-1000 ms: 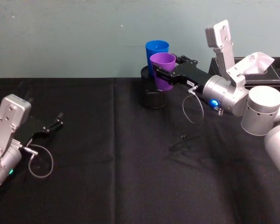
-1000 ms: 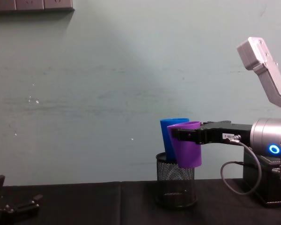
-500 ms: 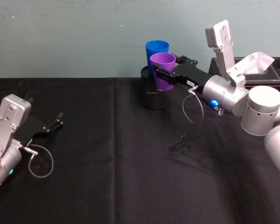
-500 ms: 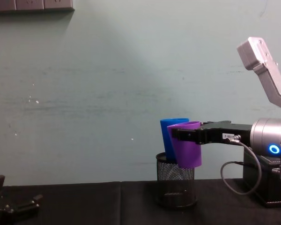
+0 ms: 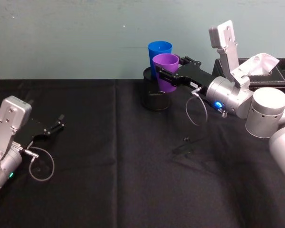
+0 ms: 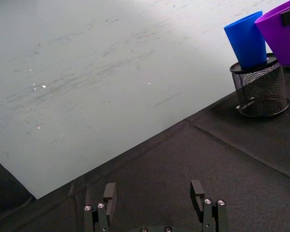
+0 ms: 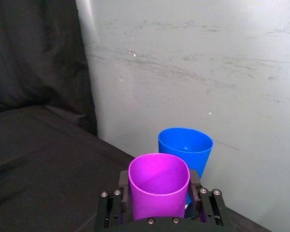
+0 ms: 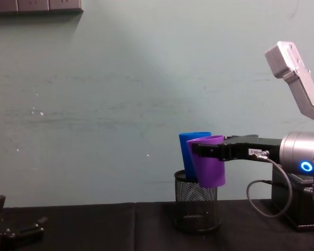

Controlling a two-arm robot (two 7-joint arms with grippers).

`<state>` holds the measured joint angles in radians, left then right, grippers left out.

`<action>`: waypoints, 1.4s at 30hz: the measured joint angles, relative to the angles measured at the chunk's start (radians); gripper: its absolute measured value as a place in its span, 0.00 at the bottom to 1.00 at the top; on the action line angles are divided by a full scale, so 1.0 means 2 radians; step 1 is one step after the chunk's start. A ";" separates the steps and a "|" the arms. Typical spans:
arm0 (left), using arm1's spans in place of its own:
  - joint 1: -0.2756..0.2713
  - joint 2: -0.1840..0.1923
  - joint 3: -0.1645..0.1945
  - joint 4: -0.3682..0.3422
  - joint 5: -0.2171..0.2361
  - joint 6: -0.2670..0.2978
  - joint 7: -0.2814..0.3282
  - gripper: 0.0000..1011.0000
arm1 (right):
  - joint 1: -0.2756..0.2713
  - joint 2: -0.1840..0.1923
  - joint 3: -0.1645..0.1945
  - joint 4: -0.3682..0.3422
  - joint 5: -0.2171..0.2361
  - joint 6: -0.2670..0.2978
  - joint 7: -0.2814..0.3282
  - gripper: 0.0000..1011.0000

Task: Pick up one cup with a gripper and tap it against the other cup.

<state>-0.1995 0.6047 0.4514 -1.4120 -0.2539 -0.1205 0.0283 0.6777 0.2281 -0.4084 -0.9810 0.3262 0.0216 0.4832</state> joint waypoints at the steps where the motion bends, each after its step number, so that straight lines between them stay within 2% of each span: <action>1: 0.000 0.000 0.000 0.000 0.000 0.000 0.000 0.99 | 0.000 0.000 0.000 0.000 0.000 0.000 0.000 0.71; 19: 0.000 0.000 0.000 0.000 0.000 0.000 0.000 0.99 | 0.000 0.000 0.000 0.000 0.000 0.000 0.000 0.71; 26: 0.000 0.000 0.000 0.000 0.000 0.000 0.000 0.99 | -0.007 0.004 0.003 -0.008 0.010 -0.003 0.018 0.71; 32: 0.000 0.000 0.000 0.000 0.000 0.000 0.000 0.99 | -0.027 0.015 0.005 -0.038 0.024 0.003 0.026 0.71; 42: 0.000 0.000 0.000 0.000 0.000 0.000 0.000 0.99 | -0.075 0.046 0.002 -0.118 0.044 0.024 0.030 0.71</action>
<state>-0.1995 0.6047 0.4514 -1.4120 -0.2539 -0.1205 0.0283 0.5283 0.3201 -0.4040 -1.2170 0.4143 0.0699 0.5430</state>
